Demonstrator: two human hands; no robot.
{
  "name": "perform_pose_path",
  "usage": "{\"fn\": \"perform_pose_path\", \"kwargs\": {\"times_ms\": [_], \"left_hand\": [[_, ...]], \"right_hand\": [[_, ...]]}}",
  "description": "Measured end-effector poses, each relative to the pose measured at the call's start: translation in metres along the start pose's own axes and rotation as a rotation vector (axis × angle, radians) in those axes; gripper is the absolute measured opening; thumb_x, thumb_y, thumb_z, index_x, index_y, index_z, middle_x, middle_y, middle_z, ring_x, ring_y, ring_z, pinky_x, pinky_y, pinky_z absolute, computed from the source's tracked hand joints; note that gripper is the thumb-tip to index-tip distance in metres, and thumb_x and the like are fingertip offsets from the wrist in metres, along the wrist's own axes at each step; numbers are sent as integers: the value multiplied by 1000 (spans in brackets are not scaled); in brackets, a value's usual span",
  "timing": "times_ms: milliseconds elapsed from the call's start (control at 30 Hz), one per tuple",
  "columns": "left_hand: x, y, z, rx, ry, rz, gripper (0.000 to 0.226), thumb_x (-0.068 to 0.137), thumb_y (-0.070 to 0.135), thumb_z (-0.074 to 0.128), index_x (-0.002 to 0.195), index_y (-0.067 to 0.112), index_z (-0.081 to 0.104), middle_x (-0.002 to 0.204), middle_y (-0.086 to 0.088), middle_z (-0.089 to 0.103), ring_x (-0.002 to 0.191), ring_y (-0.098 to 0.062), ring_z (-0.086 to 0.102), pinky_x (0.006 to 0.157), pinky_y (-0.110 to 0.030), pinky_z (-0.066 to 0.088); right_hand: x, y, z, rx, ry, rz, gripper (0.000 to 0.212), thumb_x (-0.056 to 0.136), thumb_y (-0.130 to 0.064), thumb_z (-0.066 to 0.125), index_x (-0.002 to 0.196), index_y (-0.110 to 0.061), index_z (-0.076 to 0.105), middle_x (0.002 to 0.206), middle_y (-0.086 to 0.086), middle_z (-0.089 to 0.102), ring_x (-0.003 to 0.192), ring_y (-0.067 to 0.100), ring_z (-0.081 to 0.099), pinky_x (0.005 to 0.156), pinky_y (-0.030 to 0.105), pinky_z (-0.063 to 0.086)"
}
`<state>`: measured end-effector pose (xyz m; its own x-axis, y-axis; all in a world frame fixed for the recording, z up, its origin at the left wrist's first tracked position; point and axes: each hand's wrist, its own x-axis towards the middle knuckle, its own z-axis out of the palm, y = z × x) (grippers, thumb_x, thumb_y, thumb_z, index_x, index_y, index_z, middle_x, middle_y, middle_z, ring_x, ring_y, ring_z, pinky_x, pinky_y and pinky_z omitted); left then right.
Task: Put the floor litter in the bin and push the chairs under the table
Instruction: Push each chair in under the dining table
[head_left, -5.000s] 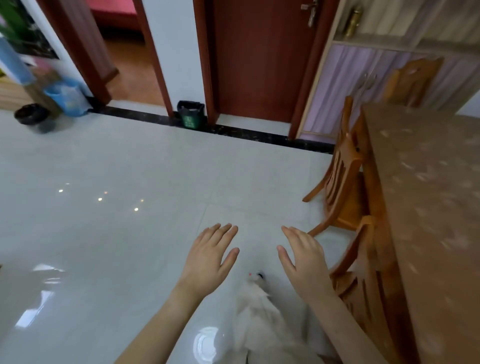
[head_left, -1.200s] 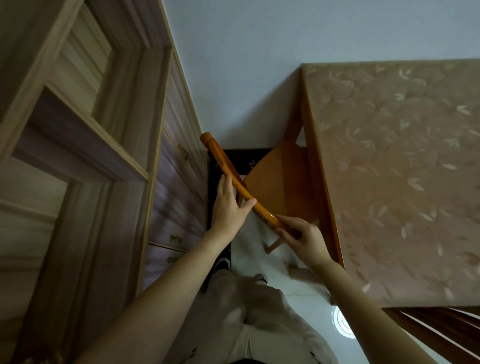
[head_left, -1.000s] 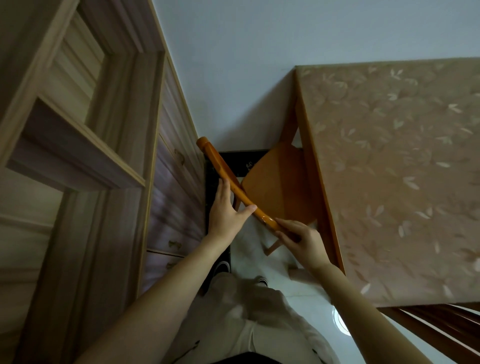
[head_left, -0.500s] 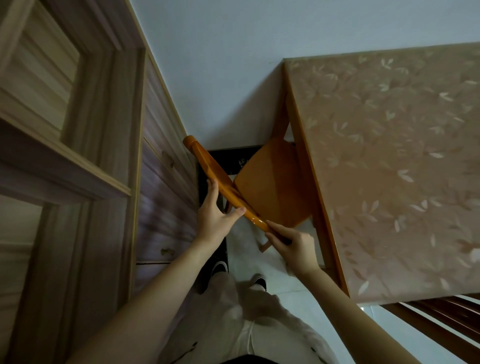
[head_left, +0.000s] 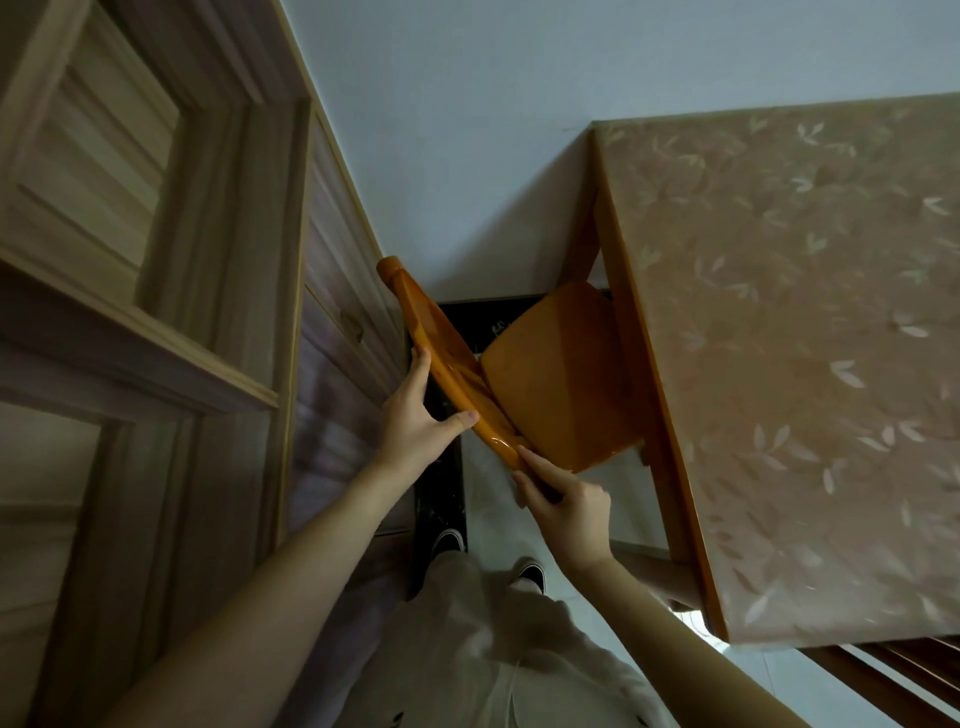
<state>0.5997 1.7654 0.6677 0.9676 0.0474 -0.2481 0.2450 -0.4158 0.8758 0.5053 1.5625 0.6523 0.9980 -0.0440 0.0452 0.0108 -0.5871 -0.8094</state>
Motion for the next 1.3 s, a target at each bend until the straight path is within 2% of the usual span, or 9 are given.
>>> {"fn": "perform_pose_path", "kwargs": {"times_ms": [233, 400, 533, 733, 933, 1033, 1133, 1200, 1300], "left_hand": [[47, 2, -28, -10, -51, -16, 103, 73, 20, 82, 152, 26, 14, 157, -3, 21, 142, -12, 20, 110, -26, 22], [88, 8, -46, 41, -124, -33, 103, 76, 22, 79, 152, 28, 9, 159, 2, 15, 144, -15, 17, 115, -36, 23], [120, 18, -48, 87, -155, -12, 104, 77, 20, 79, 152, 28, 8, 160, 1, 12, 145, -15, 15, 113, -30, 22], [148, 29, -48, 103, -169, -36, 101, 80, 22, 75, 150, 37, 2, 160, 10, 7, 145, -18, 16, 114, -46, 28], [131, 25, -44, -82, -161, -38, 101, 80, 14, 76, 152, 24, 6, 157, -6, 23, 140, -18, 29, 111, -39, 34], [121, 20, -36, -191, -182, -57, 110, 75, 9, 80, 152, 26, 4, 156, -3, 26, 129, -3, 34, 100, -24, 41], [119, 17, -33, -237, -192, -57, 113, 72, 9, 82, 151, 30, 3, 153, 0, 30, 120, 5, 39, 84, -10, 47], [120, 16, -33, -244, -194, -46, 113, 72, 7, 81, 151, 29, 4, 150, 3, 32, 108, 14, 45, 81, -7, 47], [122, 14, -30, -233, -178, -27, 111, 73, 5, 80, 152, 28, 5, 135, 16, 34, 95, 27, 48, 79, -6, 46]], "right_hand": [[28, -26, 36, 10, 101, 22, 33, 88, -24, 73, 121, -22, 70, 113, -9, 72, 92, 2, 69, 85, 15, 54], [55, -42, 59, 25, 161, 53, 32, 88, -22, 72, 121, -18, 71, 107, -4, 75, 89, 6, 70, 82, 27, 58], [79, -46, 70, 17, 187, 95, 33, 89, -22, 71, 122, -18, 69, 100, -1, 76, 81, 13, 71, 75, 34, 59], [105, -48, 81, 16, 199, 90, 34, 91, -23, 68, 125, -19, 67, 93, -1, 76, 72, 14, 70, 69, 36, 59], [101, -40, 58, 213, -110, 133, 54, 89, -21, 66, 141, -23, 52, 104, 8, 73, 75, 22, 71, 74, 40, 60], [98, -31, 42, 318, -286, 106, 68, 84, -10, 70, 145, -27, 44, 89, 10, 71, 70, 31, 69, 72, 46, 58], [101, -25, 37, 299, -334, 58, 74, 82, -7, 72, 147, -28, 42, 85, 2, 70, 70, 18, 68, 72, 35, 57], [105, -22, 36, 275, -337, 28, 74, 80, -9, 74, 145, -28, 44, 84, -17, 64, 66, 6, 63, 65, 18, 48], [111, -18, 33, 237, -342, -20, 74, 77, -13, 75, 144, -27, 47, 82, -35, 58, 63, 1, 57, 63, 9, 41]]}}
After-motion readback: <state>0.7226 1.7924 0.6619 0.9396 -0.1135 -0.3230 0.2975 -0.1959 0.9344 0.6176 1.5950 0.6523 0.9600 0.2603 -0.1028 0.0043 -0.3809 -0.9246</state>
